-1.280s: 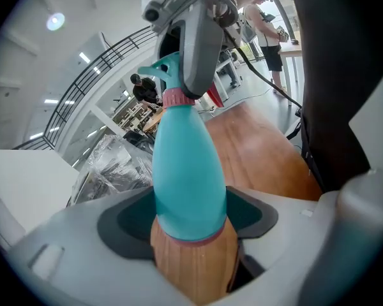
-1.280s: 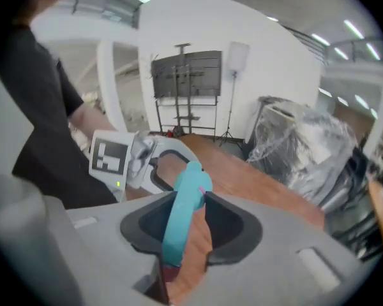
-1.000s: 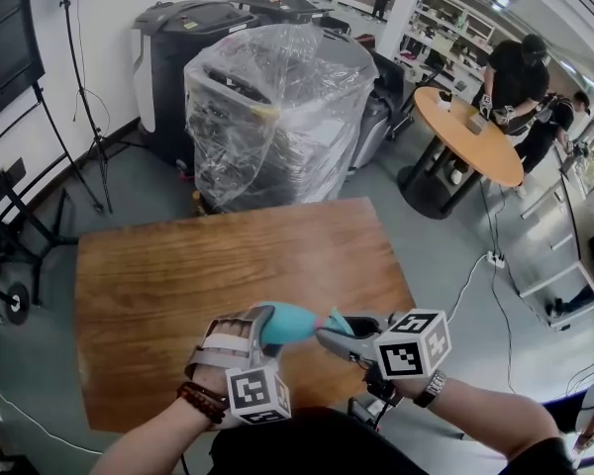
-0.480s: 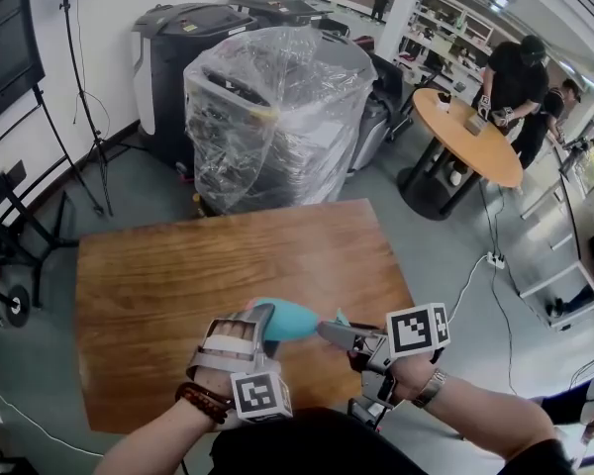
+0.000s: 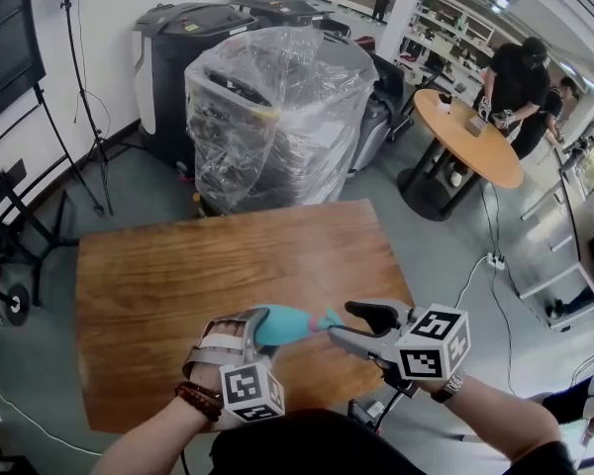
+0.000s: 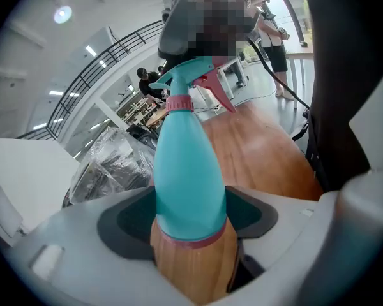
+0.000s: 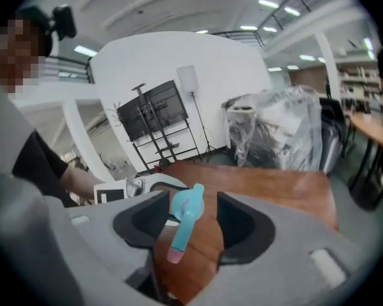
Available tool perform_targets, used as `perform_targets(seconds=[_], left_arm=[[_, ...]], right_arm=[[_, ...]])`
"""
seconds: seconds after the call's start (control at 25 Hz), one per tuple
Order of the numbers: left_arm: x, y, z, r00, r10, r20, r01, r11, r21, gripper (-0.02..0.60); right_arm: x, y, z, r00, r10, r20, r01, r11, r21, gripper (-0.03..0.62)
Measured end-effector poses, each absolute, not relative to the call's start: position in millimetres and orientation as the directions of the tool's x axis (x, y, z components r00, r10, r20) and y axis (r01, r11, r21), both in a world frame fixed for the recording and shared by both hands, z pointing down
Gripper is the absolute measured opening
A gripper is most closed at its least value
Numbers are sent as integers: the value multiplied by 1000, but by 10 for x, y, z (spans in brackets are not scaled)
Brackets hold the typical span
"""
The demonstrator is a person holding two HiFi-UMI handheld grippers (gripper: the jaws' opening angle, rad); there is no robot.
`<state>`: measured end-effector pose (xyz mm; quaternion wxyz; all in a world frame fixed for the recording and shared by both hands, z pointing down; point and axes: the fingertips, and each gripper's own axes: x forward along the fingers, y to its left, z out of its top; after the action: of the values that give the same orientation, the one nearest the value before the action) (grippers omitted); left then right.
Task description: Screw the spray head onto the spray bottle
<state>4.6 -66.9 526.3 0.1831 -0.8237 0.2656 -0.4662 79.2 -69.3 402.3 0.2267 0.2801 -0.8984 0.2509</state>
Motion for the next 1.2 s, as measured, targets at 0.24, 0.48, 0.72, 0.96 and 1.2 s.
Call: perform_targets(seconds=[0.24, 0.48, 0.72, 0.96, 1.2], left_arm=[[-47, -616, 5377, 488, -499, 716, -216, -864, -455, 365], [-34, -486, 5382, 542, -401, 738, -116, -906, -407, 364], [141, -271, 5379, 583, -316, 748, -11, -924, -382, 364], [218, -296, 5352, 583, -356, 731, -16, -904, -428, 364], [211, -458, 5319, 556, -459, 693, -111, -867, -485, 362]], right_arm=[[816, -522, 3726, -634, -455, 626, -239, 884, 401, 213], [816, -216, 4245, -491, -566, 662, 420, 512, 749, 214], [560, 19, 4529, -555, -503, 662, 594, 317, 739, 215], [582, -22, 4638, -515, -438, 737, 485, 560, 672, 123], [572, -329, 4560, -588, -269, 763, -204, 962, 181, 120]])
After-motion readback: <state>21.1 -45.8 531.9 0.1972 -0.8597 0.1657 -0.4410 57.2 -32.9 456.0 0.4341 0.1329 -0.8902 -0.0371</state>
